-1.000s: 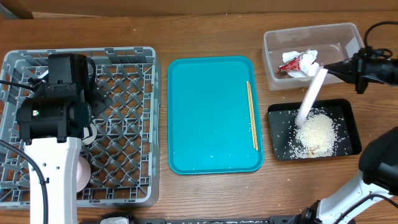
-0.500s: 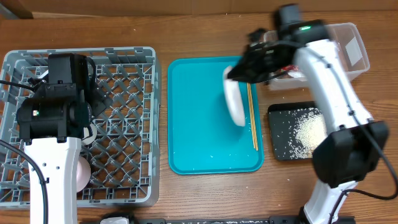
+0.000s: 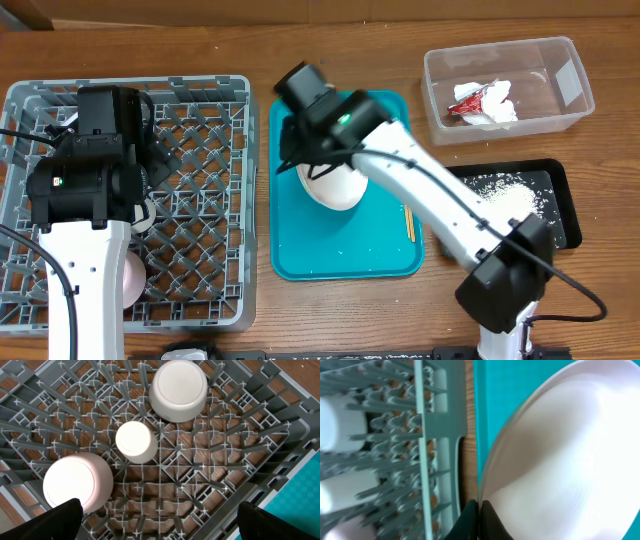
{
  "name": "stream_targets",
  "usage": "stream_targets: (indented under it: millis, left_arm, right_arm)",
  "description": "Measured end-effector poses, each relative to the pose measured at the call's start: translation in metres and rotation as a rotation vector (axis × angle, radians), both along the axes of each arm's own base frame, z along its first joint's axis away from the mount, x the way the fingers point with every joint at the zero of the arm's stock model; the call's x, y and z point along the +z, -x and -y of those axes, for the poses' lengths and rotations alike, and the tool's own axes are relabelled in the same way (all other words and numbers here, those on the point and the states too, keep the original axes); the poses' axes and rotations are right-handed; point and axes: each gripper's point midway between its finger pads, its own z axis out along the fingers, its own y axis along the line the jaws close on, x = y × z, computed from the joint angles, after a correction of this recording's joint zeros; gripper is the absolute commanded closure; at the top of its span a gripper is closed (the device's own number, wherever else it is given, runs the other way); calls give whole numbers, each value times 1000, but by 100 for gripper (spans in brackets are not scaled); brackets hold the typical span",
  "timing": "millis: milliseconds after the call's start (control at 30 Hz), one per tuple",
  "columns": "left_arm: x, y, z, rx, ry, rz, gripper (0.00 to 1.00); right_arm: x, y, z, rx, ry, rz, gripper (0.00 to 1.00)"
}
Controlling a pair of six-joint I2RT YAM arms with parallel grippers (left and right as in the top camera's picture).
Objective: Sort waste into correct bins and load items into the dishwasher
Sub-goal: 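Carry the white plate with the right gripper and lower it onto the teal tray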
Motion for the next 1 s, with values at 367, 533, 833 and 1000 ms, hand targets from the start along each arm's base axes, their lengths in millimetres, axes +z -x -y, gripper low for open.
stream_targets:
  millis: [367, 533, 833, 1000]
  left_arm:
    - [0, 0, 0, 0, 0, 0, 0]
    - [0, 0, 0, 0, 0, 0, 0]
    - [0, 0, 0, 0, 0, 0, 0]
    - [0, 0, 0, 0, 0, 0, 0]
  right_arm:
    - [-68, -8, -4, -72, 138, -39, 96]
    - [-71, 0, -16, -49, 102, -74, 66]
    - [-68, 24, -31, 56, 84, -130, 20]
    - [-32, 15, -13, 35, 88, -148, 0]
